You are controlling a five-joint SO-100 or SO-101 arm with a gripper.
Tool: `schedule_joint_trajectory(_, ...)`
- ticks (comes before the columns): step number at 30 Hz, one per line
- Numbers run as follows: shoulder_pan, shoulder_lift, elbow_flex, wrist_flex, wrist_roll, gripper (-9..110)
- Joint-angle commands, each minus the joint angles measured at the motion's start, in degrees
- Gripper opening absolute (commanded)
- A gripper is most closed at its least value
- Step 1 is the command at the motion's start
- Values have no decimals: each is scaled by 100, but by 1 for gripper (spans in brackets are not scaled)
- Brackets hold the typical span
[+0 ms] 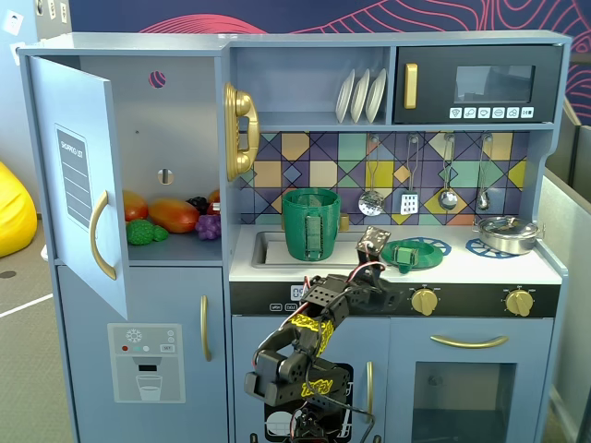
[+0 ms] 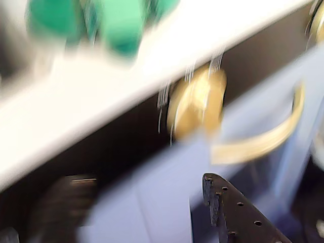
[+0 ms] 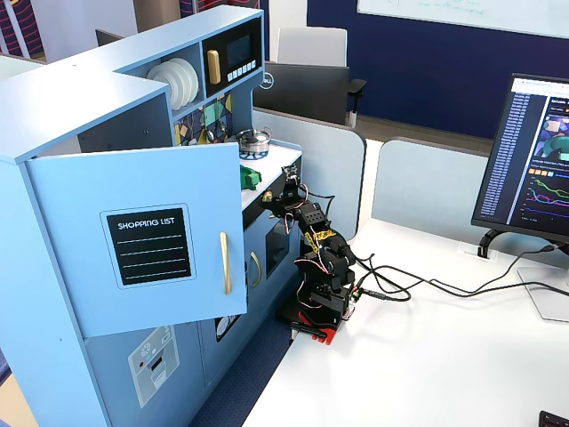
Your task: Pick up the lid from the counter and put it on the green recipient
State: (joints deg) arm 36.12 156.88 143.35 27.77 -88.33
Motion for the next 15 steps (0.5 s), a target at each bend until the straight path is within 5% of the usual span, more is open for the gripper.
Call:
schedule_joint_trajectory(1, 70, -387, -396, -1099, 220, 50)
schedule_joint_trajectory(15, -44, -2285, -1477, -2479, -158, 53)
